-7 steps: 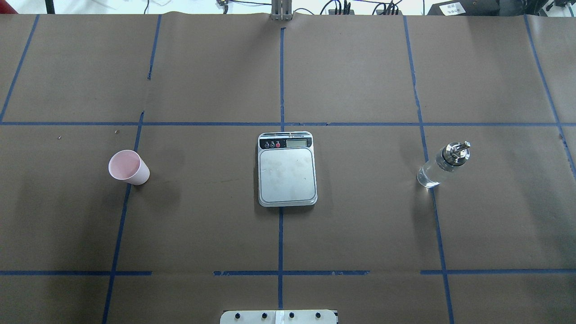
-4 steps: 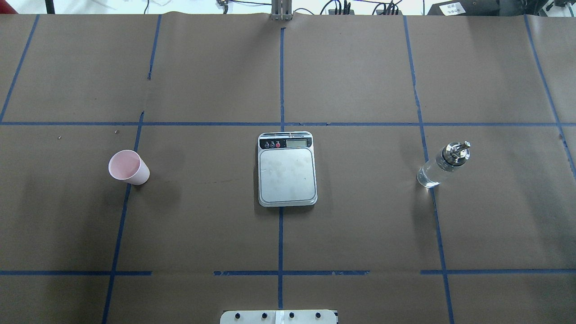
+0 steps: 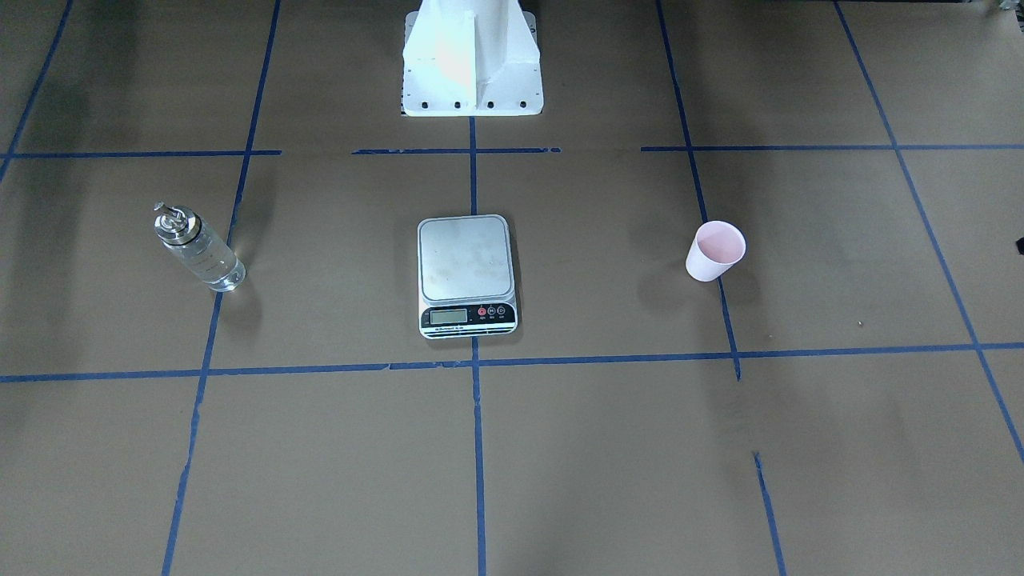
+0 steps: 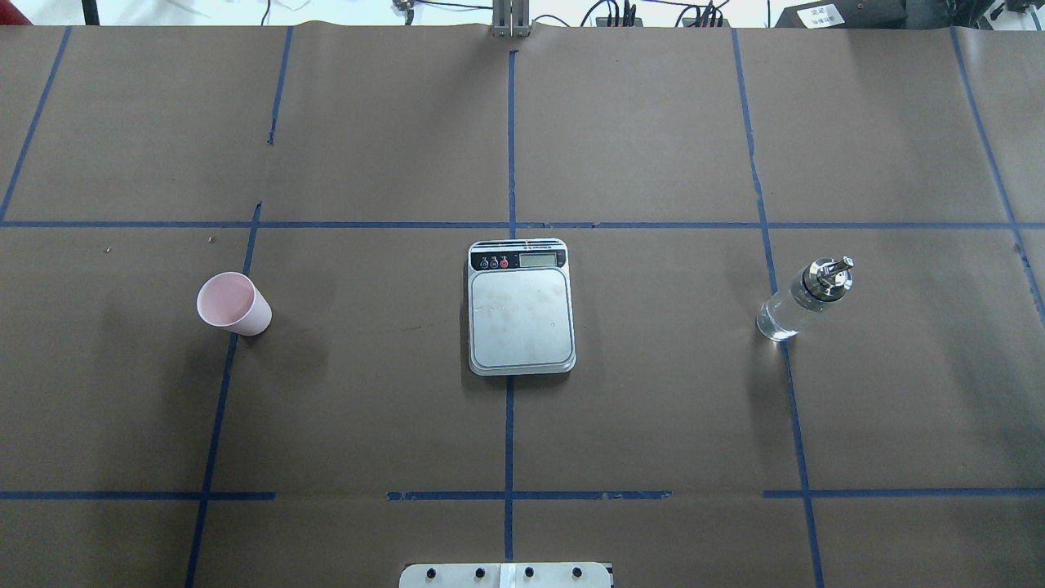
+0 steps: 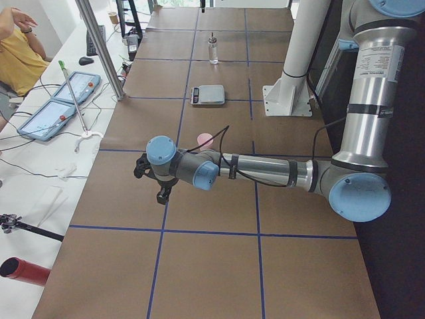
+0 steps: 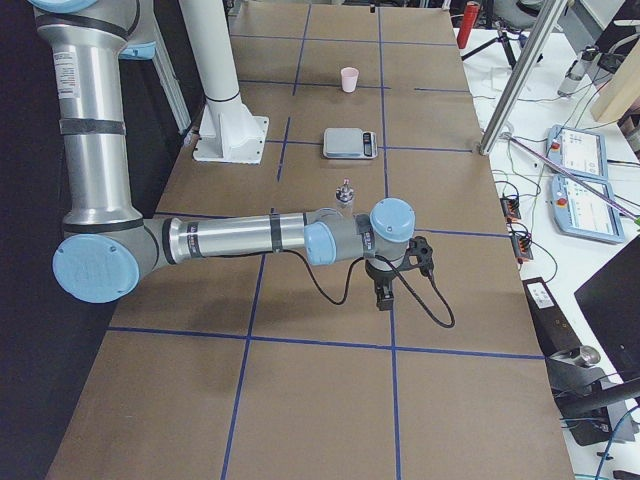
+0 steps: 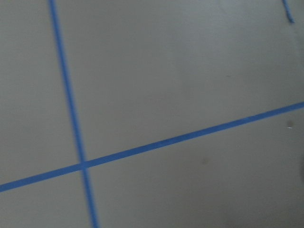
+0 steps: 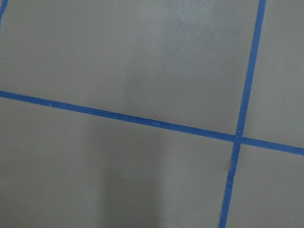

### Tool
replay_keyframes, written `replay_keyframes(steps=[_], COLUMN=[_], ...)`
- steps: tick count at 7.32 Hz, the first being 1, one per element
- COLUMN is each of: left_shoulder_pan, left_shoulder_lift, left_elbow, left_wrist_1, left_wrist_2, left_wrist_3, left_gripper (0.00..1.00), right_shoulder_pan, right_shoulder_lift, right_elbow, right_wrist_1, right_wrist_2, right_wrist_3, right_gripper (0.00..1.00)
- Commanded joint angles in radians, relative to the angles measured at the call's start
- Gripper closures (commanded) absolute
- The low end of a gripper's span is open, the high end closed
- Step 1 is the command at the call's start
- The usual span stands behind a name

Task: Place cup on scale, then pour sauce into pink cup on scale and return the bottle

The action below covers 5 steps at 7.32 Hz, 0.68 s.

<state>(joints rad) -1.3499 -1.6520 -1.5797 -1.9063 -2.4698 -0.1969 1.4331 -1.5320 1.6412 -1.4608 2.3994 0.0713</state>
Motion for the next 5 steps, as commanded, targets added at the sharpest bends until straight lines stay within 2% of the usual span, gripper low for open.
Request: replay_keyframes(steps=[1,2,3,4,5], left_shoulder_pan=[0.217,0.310,0.398,0.463,0.472], left_shoulder_lift=[-0.003,-0.008,-0.021,-0.061,-0.063], left_elbow=[-0.101,-0.161,-0.204,-0.182,-0.174], left_wrist_1=[-0.129,-0.129,-0.128,-0.119,-0.120], left_wrist_2=[0.023,0.094,0.218,0.238,0.239], left_wrist_3=[-0.427,-0.547,-0.667,-0.705,-0.701], left_gripper=[0.02,0.02,0.02,0.02,0.02], right_shoulder_pan=[-0.016,-0.019,-0.022,-0.022,-0.022], right_shoulder_lift=[-0.002,-0.002,-0.002,-0.002,-0.002], right_elbow=[0.006,0.006,0.006,0.006,0.008], right_wrist_1=[0.017,0.020,0.020,0.020,0.020], right_wrist_2=[0.006,0.001,0.001,0.001,0.001], right_wrist_3=[0.001,-0.001,-0.004,-0.001,-0.001], right_gripper=[0.00,0.00,0.00,0.00,0.00])
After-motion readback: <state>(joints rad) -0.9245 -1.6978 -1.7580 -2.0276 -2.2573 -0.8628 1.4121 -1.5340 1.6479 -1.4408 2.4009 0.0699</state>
